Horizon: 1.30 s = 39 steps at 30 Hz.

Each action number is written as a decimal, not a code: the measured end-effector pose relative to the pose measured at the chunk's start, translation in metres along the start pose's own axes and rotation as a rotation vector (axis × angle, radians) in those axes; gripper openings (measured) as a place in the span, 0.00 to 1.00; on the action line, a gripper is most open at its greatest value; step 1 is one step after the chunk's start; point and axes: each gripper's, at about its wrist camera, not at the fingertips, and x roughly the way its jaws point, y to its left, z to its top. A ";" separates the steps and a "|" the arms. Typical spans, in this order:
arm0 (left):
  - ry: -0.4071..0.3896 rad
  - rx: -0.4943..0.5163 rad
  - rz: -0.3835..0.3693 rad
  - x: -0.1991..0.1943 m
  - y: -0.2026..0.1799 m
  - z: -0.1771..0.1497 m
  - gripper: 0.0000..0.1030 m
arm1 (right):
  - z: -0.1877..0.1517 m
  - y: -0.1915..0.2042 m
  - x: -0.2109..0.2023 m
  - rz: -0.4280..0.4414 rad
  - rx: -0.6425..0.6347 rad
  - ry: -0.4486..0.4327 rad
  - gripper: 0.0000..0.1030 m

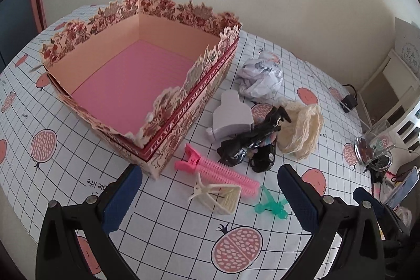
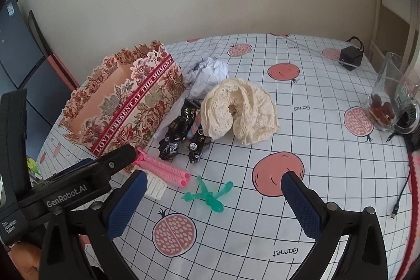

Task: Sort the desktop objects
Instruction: 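Move both grippers toward the cream clip and green toy beside the box, then grasp the cream clip with the left gripper while the right grasps the green toy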

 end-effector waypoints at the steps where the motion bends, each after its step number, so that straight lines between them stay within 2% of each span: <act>1: 0.017 -0.003 0.002 0.005 0.001 -0.002 0.99 | -0.002 -0.002 0.004 0.001 0.011 0.013 1.00; 5: 0.079 -0.021 0.009 0.022 0.004 -0.008 0.99 | -0.009 -0.009 0.020 -0.003 0.037 0.071 1.00; 8: 0.126 -0.044 -0.015 0.032 0.008 -0.009 0.99 | -0.011 -0.009 0.027 -0.023 0.022 0.097 1.00; 16: 0.140 -0.043 -0.019 0.032 0.010 -0.010 0.98 | -0.016 0.000 0.045 -0.040 -0.029 0.126 0.94; 23: 0.154 -0.029 -0.015 0.034 0.010 -0.012 0.88 | -0.020 0.007 0.059 -0.066 -0.050 0.155 0.87; 28: 0.168 -0.030 -0.013 0.037 0.009 -0.012 0.87 | -0.024 0.012 0.069 -0.075 -0.075 0.180 0.85; 31: 0.170 -0.026 -0.020 0.039 0.008 -0.012 0.76 | -0.027 0.016 0.074 -0.080 -0.091 0.195 0.81; 35: 0.200 -0.023 -0.033 0.045 0.007 -0.015 0.74 | -0.029 0.017 0.079 -0.087 -0.098 0.194 0.78; 39: 0.218 -0.014 -0.036 0.051 0.004 -0.016 0.67 | -0.031 0.023 0.080 -0.111 -0.135 0.186 0.74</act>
